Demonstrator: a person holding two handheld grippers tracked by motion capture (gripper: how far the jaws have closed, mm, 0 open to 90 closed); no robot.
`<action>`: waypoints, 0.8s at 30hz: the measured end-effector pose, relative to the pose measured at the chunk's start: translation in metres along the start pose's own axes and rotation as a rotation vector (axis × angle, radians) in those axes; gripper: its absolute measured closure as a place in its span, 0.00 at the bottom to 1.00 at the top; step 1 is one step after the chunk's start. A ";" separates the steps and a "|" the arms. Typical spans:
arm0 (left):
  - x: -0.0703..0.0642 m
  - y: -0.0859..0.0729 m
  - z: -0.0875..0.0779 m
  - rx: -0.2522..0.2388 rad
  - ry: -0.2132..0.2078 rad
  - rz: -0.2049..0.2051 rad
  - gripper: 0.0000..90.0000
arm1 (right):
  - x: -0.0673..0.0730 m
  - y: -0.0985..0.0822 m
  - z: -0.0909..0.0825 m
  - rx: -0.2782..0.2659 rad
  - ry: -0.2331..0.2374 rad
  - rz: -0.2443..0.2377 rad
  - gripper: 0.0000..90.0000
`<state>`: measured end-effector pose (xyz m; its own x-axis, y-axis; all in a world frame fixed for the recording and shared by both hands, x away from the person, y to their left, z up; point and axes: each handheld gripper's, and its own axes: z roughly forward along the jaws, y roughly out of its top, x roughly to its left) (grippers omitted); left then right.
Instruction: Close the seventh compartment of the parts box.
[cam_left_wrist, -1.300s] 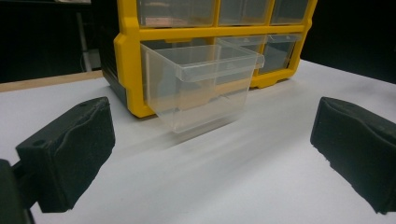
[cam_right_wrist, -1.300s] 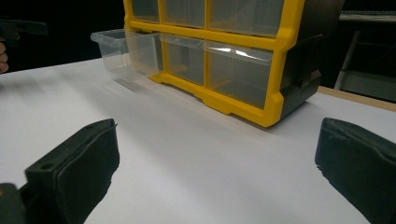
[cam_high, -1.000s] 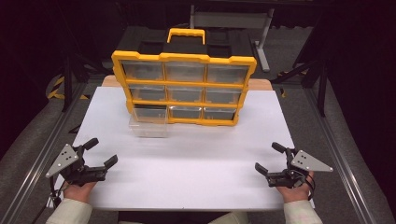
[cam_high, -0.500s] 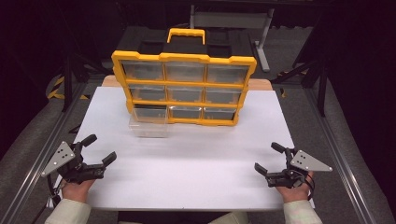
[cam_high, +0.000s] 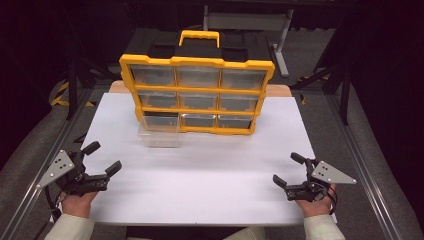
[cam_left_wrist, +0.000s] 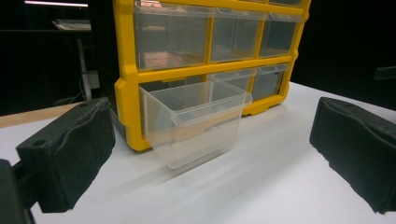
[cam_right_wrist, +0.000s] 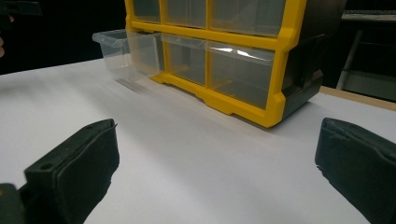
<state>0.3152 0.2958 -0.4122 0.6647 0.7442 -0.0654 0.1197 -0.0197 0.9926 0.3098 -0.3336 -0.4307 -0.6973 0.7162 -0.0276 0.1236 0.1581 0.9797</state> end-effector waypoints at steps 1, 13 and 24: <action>-0.001 0.001 0.001 0.000 0.002 -0.002 0.01 | 0.000 0.000 0.000 0.001 0.000 0.001 0.00; 0.000 0.012 0.022 0.012 -0.031 -0.006 0.01 | 0.000 0.000 0.001 0.001 0.004 0.000 0.00; 0.002 0.024 0.046 0.020 -0.060 0.000 0.01 | -0.001 -0.001 0.000 -0.001 0.003 0.012 0.00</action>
<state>0.3533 0.2665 -0.3928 0.7076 0.7029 -0.0721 0.1339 -0.0332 0.9904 0.3105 -0.3343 -0.4316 -0.6981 0.7158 -0.0154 0.1311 0.1489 0.9801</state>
